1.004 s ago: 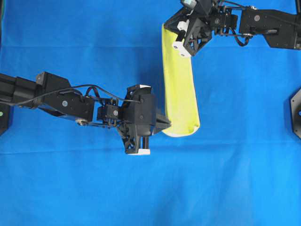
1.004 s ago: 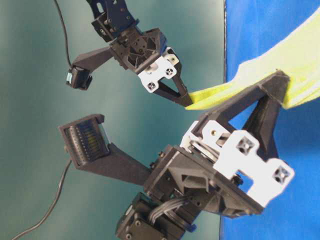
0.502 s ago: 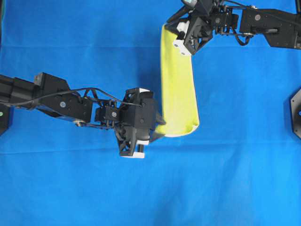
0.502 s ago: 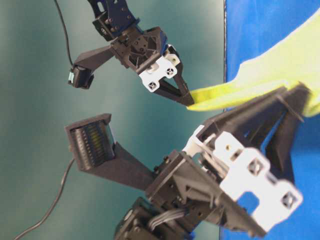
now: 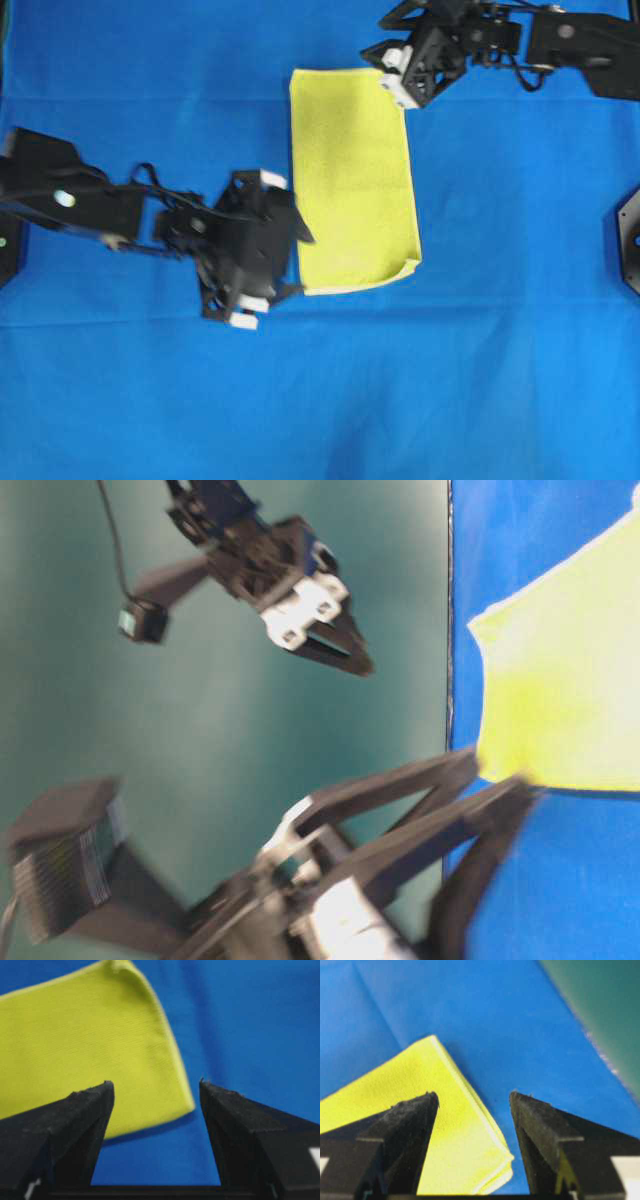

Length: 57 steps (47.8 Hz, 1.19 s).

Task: Fold the yellow towel.
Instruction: 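Lay the vertical strip down, open both grippers and withdraw sideways, then move both grippers to the strip's top corners and grasp them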

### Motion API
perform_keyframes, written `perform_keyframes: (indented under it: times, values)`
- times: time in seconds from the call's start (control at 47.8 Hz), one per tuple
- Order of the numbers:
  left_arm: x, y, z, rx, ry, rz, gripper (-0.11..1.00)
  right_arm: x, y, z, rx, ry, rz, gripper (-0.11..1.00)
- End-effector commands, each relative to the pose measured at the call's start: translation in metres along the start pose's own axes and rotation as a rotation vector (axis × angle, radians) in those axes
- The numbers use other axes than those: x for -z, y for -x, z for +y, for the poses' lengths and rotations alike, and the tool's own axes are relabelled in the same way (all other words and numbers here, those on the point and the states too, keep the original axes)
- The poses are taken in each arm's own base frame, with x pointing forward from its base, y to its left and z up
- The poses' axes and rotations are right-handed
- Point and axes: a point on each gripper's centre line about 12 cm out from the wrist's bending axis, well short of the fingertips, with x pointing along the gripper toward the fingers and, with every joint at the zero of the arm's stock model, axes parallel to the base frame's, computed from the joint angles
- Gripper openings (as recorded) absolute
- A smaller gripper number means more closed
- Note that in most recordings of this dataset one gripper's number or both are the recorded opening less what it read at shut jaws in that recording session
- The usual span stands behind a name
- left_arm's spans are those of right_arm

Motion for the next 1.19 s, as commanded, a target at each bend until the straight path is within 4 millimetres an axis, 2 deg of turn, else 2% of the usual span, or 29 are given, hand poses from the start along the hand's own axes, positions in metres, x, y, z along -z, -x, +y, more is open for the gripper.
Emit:
perform_keyframes:
  times: [0.0,0.167,0.356,0.502,0.607,0.753,1.088,1.172]
  values:
    - [-0.01,0.03,0.014,-0.039,0.019,-0.078,0.65,-0.017,0.025,0.003,-0.011,-0.001,-0.073,0.62]
    - [-0.004,0.066,0.033,-0.114,0.046,-0.203,0.65,-0.014,0.061,0.013,-0.057,0.011,-0.146,0.62]
    - [0.007,0.107,0.051,-0.21,0.076,-0.375,0.65,0.002,0.1,0.021,-0.124,0.008,-0.239,0.62]
    - [0.019,0.128,0.057,-0.25,0.113,-0.424,0.65,0.016,0.125,0.028,-0.167,0.006,-0.286,0.62]
    - [0.028,0.132,0.058,-0.261,0.129,-0.421,0.65,0.032,0.135,0.031,-0.195,-0.008,-0.292,0.62]
    - [0.029,0.13,0.059,-0.258,0.155,-0.416,0.65,0.041,0.138,0.029,-0.194,-0.034,-0.281,0.62]
    - [0.026,0.124,0.063,-0.264,0.162,-0.411,0.65,0.036,0.137,0.029,-0.192,-0.037,-0.288,0.62]
    - [0.025,0.12,0.07,-0.282,0.171,-0.408,0.65,0.032,0.129,0.025,-0.165,-0.046,-0.264,0.62]
